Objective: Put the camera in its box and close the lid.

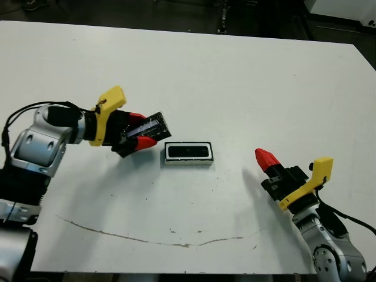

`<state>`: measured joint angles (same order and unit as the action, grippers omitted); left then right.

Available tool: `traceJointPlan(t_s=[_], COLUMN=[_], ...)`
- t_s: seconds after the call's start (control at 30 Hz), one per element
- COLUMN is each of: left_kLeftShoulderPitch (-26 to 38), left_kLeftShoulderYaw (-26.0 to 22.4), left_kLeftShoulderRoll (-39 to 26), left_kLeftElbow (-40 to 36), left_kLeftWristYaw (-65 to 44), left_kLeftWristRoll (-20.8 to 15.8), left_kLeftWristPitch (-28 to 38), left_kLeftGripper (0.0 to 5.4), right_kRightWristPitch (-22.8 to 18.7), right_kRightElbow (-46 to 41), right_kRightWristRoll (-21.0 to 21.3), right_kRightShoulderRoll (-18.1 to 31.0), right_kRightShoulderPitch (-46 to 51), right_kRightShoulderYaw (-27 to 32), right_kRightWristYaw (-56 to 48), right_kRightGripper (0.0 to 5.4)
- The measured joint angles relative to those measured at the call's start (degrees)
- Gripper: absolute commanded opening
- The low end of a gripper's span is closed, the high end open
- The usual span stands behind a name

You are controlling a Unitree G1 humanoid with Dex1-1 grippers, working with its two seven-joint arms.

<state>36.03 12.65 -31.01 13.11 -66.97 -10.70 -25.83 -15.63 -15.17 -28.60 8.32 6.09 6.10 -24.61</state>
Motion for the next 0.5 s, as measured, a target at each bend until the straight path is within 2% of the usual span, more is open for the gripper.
traceJointPlan(t_s=[0.5], left_kLeftShoulderPitch=[2.3], left_kLeftShoulderYaw=[3.1], left_kLeftShoulderRoll=[4.6], left_kLeftElbow=[6.2], left_kLeftWristYaw=[-0.4], left_kLeftWristRoll=[1.1], left_kLeftWristPitch=[3.2], left_kLeftGripper=[3.17], right_kRightWristPitch=[0.1], right_kRightElbow=[-0.1], right_kRightWristRoll=[0.0], right_kRightShoulderRoll=[0.1], right_kRightShoulderPitch=[0.2], right_kRightShoulderYaw=[-0.2], right_kRightWristYaw=[0.3], right_kRightGripper=[0.00])
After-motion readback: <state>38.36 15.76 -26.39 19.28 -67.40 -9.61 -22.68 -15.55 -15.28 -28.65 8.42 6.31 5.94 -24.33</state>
